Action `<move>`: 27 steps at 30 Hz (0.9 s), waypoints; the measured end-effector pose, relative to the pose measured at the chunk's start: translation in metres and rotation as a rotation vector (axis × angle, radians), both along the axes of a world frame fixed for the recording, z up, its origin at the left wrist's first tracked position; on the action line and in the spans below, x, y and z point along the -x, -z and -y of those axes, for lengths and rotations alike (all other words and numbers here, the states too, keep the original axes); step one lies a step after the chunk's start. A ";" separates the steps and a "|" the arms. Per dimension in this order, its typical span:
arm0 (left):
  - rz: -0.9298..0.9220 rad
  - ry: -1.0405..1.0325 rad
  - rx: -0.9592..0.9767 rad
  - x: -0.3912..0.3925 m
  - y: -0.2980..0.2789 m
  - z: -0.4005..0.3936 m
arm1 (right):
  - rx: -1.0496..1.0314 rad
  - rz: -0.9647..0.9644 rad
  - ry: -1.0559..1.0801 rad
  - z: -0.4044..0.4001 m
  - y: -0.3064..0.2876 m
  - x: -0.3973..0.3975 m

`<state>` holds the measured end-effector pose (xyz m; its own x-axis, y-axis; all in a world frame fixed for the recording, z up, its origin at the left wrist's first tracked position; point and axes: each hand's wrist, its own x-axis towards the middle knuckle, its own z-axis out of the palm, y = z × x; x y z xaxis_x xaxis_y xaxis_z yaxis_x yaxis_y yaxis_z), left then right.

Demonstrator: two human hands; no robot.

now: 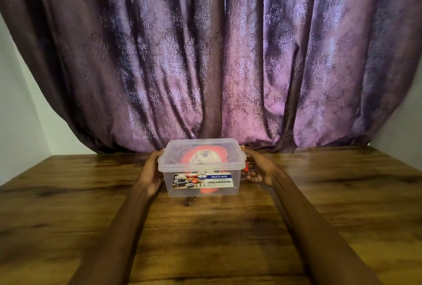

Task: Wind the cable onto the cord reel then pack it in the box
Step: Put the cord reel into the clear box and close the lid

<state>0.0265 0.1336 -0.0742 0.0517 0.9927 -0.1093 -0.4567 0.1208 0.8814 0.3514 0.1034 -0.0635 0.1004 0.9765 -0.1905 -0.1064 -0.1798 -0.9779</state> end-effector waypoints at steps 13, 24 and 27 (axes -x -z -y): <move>0.001 0.026 0.129 0.019 -0.008 -0.002 | -0.202 -0.094 0.114 0.013 -0.010 0.034; 0.064 0.073 0.189 0.013 -0.013 0.006 | -0.298 -0.011 -0.015 0.010 -0.011 0.040; 0.071 0.064 0.173 0.013 -0.011 0.005 | -0.325 0.136 -0.022 0.006 -0.019 0.039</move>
